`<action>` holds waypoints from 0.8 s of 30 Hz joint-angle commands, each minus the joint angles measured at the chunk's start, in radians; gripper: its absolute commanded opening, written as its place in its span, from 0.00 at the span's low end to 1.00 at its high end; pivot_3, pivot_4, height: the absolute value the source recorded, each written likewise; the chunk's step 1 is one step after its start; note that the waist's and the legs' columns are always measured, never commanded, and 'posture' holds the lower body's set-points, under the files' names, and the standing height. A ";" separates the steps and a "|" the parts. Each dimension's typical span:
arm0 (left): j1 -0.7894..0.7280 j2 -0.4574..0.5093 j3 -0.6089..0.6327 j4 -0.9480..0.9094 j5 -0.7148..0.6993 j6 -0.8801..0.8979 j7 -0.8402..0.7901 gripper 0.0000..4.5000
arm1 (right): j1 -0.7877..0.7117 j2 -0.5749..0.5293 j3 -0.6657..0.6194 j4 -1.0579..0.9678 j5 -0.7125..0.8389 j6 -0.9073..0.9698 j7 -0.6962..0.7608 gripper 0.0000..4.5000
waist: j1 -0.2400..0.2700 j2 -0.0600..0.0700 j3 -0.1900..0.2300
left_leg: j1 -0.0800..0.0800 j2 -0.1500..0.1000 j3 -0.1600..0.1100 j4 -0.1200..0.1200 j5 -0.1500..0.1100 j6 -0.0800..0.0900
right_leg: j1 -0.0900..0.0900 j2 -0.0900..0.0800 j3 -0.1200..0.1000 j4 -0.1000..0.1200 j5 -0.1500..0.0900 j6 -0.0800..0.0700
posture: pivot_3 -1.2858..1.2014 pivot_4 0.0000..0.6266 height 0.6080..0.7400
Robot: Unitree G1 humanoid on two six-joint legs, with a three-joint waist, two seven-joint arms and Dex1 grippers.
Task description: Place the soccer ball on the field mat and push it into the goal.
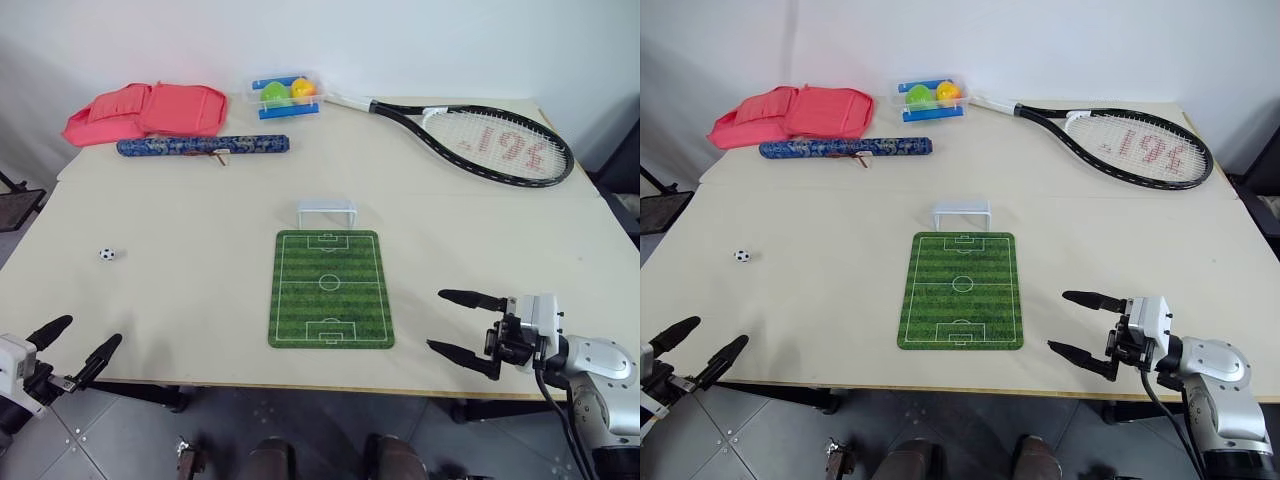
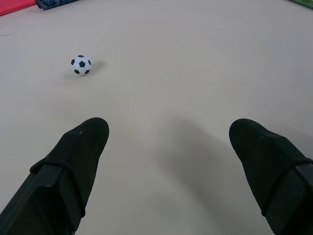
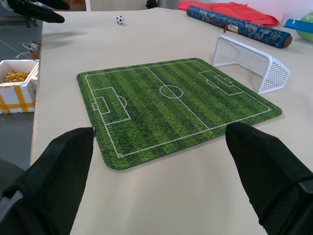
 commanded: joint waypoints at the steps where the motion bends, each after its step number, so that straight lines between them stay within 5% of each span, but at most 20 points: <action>1: 0.035 -0.007 0.050 0.044 0.008 -0.044 0.025 1.00 | -0.015 0.013 -0.013 -0.011 0.029 -0.019 0.017 0.99 | -0.002 0.000 0.000 | 0.000 0.000 0.001 0.000 0.000 0.000 | -0.001 0.000 0.001 0.000 0.000 0.000 | 0.52 0.24 1.00; 14: 0.052 -0.136 0.262 0.116 -0.222 0.060 0.183 1.00 | -0.110 0.153 0.056 -0.243 0.181 0.145 -0.093 0.99 | -0.002 -0.002 -0.001 | 0.001 0.003 0.005 0.000 -0.001 0.000 | -0.003 0.002 0.006 0.001 0.001 0.000 | 0.52 0.24 1.00; 24: -0.150 -0.128 0.141 -0.049 -0.235 0.174 0.317 1.00 | -0.129 0.205 0.101 -0.255 0.097 0.053 -0.110 0.99 | 0.002 -0.009 -0.005 | 0.001 0.003 0.006 0.001 -0.001 0.000 | -0.003 0.003 0.007 0.002 0.002 -0.001 | 0.52 0.24 1.00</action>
